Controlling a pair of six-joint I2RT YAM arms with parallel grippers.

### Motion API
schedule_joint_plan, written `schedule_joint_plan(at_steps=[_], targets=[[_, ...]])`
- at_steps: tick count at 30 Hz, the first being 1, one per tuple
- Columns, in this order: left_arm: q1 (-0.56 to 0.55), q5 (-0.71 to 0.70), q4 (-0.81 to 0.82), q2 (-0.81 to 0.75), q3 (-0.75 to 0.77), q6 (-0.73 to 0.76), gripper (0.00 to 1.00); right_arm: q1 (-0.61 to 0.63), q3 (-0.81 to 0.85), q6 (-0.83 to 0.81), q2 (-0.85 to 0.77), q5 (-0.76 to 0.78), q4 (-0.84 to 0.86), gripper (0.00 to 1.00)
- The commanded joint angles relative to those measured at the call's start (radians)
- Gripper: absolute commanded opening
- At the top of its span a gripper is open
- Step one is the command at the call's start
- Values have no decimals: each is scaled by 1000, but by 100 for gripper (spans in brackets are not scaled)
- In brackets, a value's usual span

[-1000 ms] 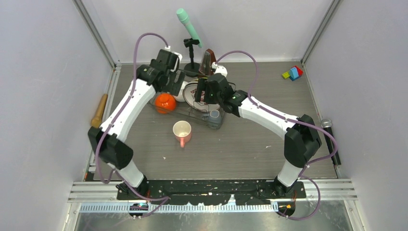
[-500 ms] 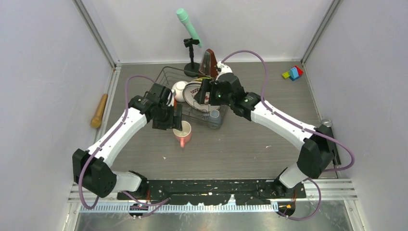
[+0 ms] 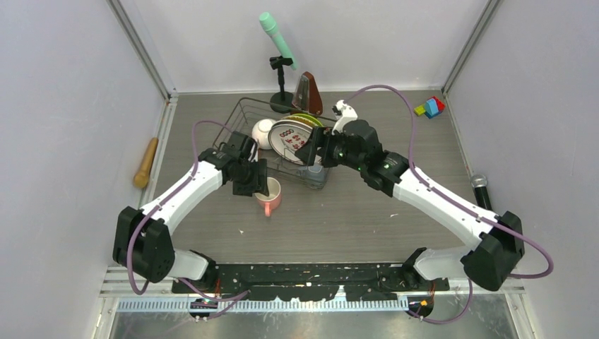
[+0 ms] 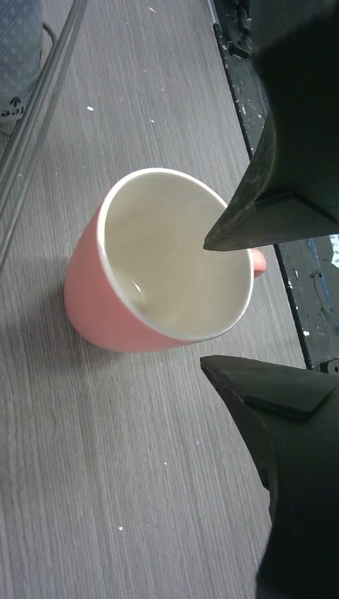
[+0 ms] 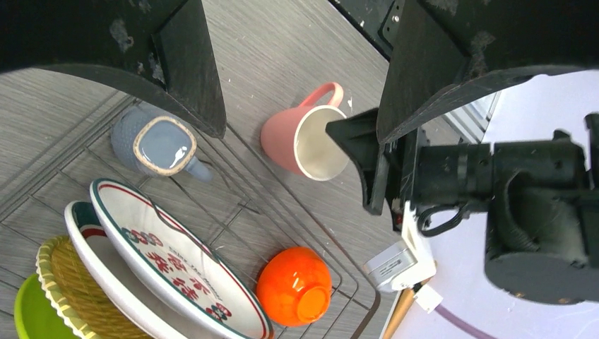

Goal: Load the mixed dishes into the dish rack

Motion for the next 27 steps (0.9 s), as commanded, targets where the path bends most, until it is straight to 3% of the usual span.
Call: schedule_joint_plan(at_steps=[1, 7, 11, 17, 21, 27], targets=[[21, 6, 86, 11, -19, -24, 57, -2, -52, -23, -91, -36, 53, 84], [52, 56, 150, 28, -67, -40, 40, -4, -124, -18, -164, -36, 57, 84], [80, 118, 166, 7, -88, -50, 0, -3, -160, -2, -208, -63, 45, 85], [101, 209, 82, -76, -59, -34, 0, -13, -245, 47, -300, -91, 58, 88], [118, 349, 51, -151, -31, -44, 0, -15, -316, 114, -344, -140, 119, 89], [191, 638, 230, -264, -43, -248, 0, -17, -459, 208, -450, -177, 360, 93]])
